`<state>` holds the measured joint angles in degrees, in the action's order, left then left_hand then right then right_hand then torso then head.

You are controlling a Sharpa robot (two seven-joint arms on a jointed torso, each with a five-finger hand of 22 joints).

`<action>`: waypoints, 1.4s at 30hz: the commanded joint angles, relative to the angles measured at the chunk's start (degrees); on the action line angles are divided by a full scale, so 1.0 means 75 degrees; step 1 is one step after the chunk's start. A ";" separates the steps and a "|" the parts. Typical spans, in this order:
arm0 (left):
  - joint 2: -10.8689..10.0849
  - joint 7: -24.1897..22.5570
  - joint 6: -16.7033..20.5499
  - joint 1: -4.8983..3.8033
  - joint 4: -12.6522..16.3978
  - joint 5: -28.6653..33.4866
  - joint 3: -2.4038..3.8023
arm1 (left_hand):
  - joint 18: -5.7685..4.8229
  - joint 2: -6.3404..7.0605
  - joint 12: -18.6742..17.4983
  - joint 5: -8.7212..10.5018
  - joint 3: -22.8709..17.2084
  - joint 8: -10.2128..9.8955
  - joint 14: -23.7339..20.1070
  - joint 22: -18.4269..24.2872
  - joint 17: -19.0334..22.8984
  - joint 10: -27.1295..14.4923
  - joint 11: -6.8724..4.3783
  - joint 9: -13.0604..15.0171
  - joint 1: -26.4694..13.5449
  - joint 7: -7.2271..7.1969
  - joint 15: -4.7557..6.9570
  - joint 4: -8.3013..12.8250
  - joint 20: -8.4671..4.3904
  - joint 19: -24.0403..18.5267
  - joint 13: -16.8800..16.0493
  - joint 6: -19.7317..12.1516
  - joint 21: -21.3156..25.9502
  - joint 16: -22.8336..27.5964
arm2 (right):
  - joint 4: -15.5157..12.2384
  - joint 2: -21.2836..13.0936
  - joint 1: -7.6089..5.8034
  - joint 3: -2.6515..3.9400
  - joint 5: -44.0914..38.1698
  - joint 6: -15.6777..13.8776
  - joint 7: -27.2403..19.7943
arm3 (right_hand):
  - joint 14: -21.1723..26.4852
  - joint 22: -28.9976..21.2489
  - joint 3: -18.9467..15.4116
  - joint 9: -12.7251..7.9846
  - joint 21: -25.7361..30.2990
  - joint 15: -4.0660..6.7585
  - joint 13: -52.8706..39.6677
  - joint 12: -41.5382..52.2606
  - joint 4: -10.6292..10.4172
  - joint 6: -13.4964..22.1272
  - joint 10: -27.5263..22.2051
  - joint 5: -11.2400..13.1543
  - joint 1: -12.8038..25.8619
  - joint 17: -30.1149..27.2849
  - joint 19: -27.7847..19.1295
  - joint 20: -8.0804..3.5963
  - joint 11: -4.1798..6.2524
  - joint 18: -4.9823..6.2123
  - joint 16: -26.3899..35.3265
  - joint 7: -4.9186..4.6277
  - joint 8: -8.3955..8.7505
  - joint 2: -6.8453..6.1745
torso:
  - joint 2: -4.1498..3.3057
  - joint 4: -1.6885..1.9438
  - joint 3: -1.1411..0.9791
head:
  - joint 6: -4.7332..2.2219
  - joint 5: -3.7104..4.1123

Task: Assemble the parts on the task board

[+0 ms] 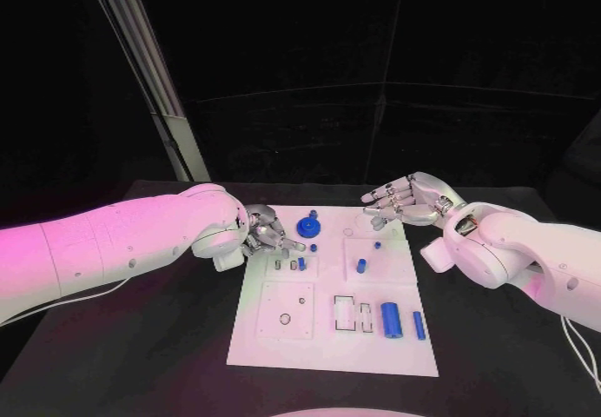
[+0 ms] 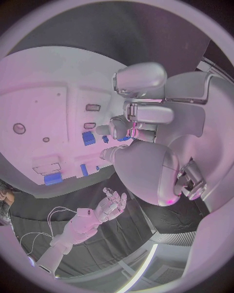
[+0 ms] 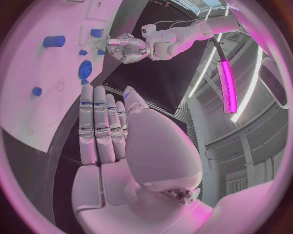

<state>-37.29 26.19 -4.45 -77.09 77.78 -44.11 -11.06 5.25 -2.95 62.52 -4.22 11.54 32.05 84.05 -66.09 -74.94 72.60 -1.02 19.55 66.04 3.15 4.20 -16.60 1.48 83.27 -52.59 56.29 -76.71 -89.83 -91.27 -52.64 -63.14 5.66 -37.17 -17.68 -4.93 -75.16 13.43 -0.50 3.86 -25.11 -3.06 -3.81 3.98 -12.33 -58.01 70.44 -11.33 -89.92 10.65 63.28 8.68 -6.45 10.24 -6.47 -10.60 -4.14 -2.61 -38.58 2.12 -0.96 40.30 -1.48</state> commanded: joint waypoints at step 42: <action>0.0901 0.0569 -0.1051 -0.0079 -0.0561 -0.0991 -0.0082 | -0.0128 -0.0195 0.0184 -0.0283 0.0082 0.0515 0.0794 -0.0086 -0.2008 0.0058 -0.0036 0.0372 0.0107 -0.0050 0.0084 0.0046 -0.0012 -0.0002 -0.0133 -0.0243 -0.0100 -0.0023 | 0.0085 0.0172 -0.0015 0.0002 -0.0061 -0.0077 0.0318 | 0.0246 -0.0340 -0.0242 -0.0007 0.0563 -0.0169 0.0011 0.0034 0.0071 0.0218 -0.0257 -0.0557 0.0474 -0.0243 -0.0038 0.0165 -0.0156 0.0009 0.0262 -0.0140 0.0034 -0.0151 | -0.0022 0.0002 0.0010 | 0.0166 0.0003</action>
<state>-30.63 29.73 -11.13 -77.58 73.61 -51.00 -11.71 5.26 -3.87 63.70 -6.03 12.00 35.77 83.84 -66.68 -74.92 72.80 -1.23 22.30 66.85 2.95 4.40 -16.43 1.49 83.26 -53.54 54.86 -77.14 -89.82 -90.59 -51.41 -63.13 5.64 -37.50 -18.71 -2.42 -73.80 10.93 -1.96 3.87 -21.28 -4.41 -3.75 3.98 -11.85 -56.88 68.87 -15.20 -86.99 8.92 62.88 9.53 -7.57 10.23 -4.85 -11.73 -4.14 -3.75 -38.72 2.18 -0.87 41.46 -1.38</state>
